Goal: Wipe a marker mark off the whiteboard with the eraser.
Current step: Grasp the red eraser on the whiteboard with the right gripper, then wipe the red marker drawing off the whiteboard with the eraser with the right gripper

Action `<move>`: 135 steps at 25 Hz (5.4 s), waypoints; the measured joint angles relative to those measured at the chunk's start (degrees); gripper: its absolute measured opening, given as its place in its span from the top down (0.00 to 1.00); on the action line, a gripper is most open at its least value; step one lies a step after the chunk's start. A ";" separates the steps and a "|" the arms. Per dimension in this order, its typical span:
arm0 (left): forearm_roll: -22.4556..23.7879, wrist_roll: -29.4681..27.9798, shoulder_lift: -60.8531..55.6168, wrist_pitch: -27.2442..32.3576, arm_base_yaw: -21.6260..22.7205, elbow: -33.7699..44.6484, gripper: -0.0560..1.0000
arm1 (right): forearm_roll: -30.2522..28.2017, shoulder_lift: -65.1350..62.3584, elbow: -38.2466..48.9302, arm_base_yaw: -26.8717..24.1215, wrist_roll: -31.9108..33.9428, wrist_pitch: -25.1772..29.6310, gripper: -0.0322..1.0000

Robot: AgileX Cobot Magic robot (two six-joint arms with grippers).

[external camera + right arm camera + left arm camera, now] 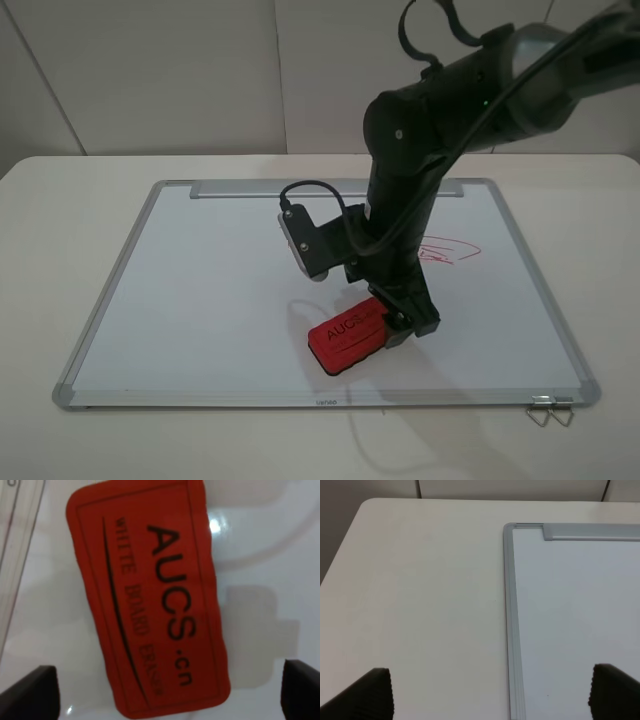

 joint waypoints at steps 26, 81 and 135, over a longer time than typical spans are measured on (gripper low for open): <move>0.00 0.00 0.00 0.00 0.00 0.00 0.21 | -2.14 4.81 -0.38 2.24 -0.56 -3.55 0.23; 0.00 0.00 0.00 0.00 0.00 0.00 0.21 | -6.84 35.50 -60.17 2.07 83.21 20.47 0.48; 0.00 0.00 0.00 0.00 0.00 0.00 0.21 | -2.87 31.28 -47.72 -5.60 77.84 19.62 0.49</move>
